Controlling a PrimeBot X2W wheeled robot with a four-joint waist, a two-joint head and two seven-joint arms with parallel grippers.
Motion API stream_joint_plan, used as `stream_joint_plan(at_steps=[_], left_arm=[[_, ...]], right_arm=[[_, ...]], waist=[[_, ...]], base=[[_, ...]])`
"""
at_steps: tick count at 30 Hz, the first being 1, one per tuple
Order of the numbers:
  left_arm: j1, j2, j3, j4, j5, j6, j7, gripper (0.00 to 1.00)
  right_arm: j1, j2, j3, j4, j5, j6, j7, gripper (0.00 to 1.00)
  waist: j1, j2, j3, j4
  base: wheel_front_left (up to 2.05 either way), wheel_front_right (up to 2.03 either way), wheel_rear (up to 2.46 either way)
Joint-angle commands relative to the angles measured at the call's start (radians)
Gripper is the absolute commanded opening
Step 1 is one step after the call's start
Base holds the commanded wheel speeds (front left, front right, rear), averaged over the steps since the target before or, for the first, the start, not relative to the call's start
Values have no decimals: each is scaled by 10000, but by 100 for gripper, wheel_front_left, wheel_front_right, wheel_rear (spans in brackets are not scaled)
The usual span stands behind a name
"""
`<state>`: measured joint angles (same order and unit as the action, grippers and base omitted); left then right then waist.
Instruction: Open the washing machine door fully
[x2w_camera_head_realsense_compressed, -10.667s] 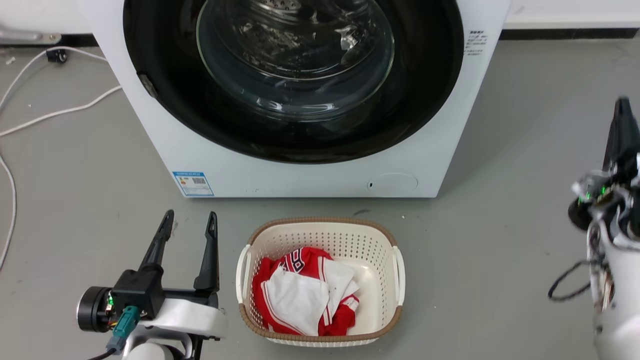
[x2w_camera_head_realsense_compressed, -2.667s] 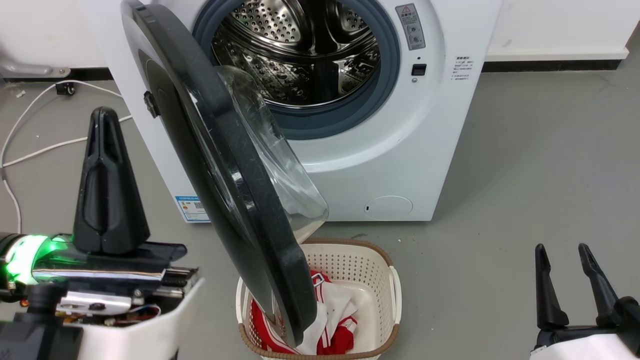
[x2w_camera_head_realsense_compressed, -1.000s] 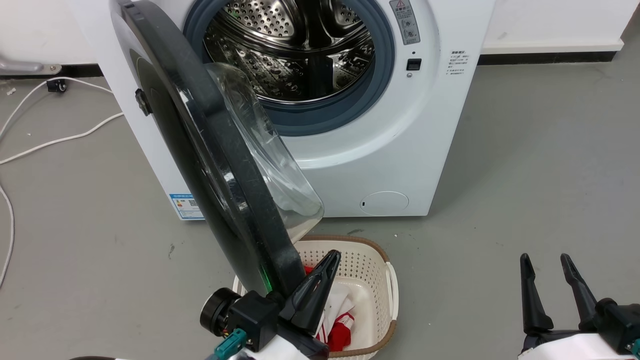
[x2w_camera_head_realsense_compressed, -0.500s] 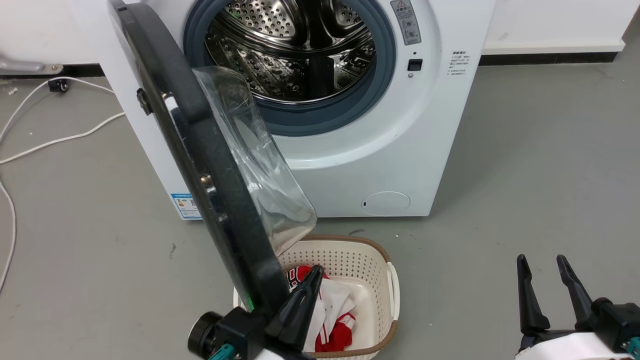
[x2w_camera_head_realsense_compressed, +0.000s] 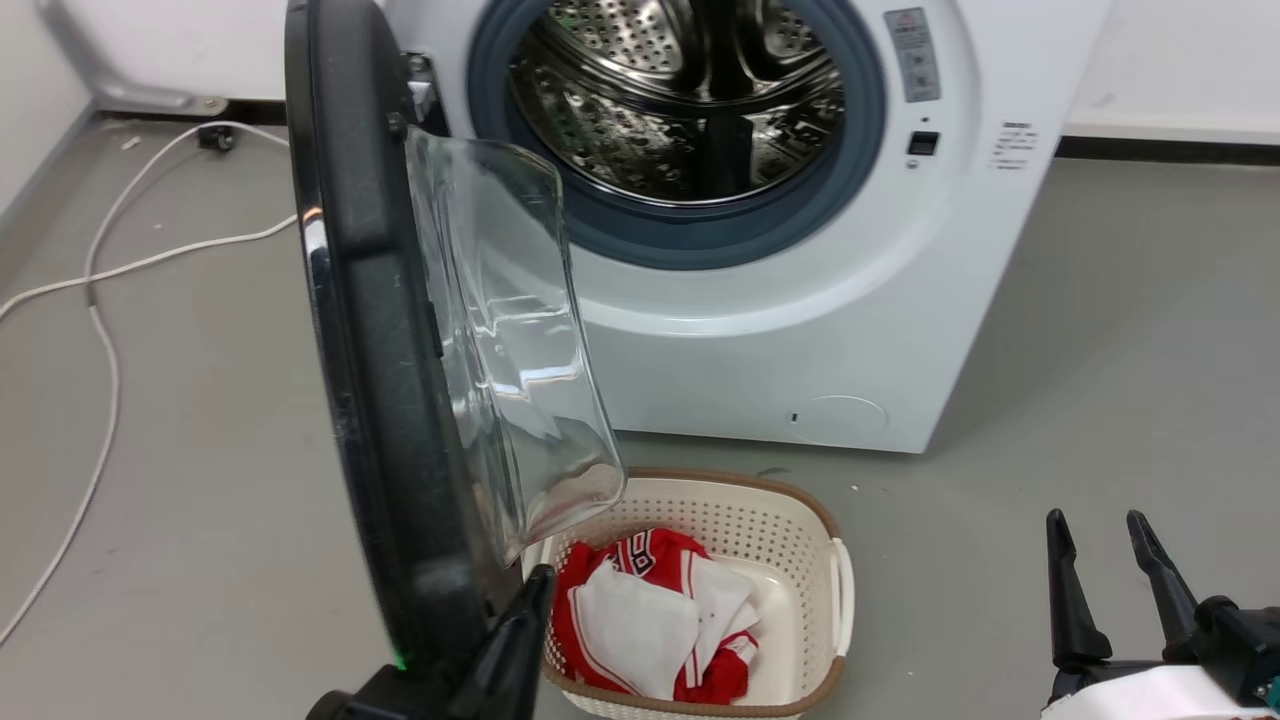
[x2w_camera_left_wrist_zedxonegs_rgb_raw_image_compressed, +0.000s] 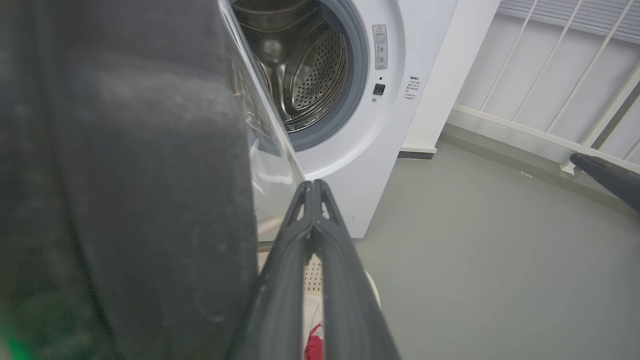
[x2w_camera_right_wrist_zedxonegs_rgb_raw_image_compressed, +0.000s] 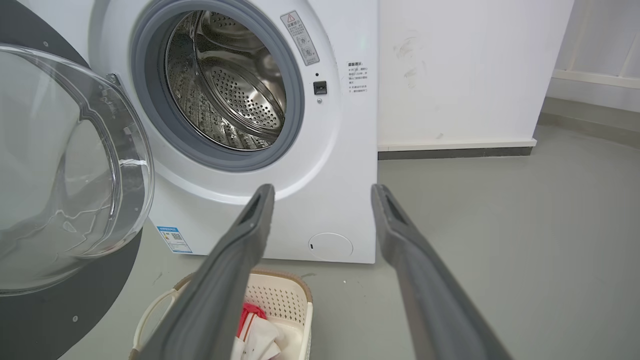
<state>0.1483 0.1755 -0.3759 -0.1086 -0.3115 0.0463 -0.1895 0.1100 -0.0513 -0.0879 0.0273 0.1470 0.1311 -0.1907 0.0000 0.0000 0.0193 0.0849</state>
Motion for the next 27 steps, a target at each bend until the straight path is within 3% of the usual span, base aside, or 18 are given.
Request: stream_joint_plan(at_steps=[1, 12, 27], left_arm=[[121, 141, 250, -3, -32, 154, -70, 0], [362, 609, 1549, -110, -380, 717, -381, 0], [-443, 1169, 4148, 791, -1188, 983, -754, 0]], right_arm=[[90, 20, -24, -63, -49, -7, 23, 100], [83, 20, -15, -218, -25, -7, 135, 100], [-215, 18, -13, -397, 23, -7, 245, 100]], waist=[[0, 0, 12, 276], [0, 0, 79, 1091], [0, 0, 422, 988]], base=[[0, 0, 0], [0, 0, 0], [0, 0, 0]])
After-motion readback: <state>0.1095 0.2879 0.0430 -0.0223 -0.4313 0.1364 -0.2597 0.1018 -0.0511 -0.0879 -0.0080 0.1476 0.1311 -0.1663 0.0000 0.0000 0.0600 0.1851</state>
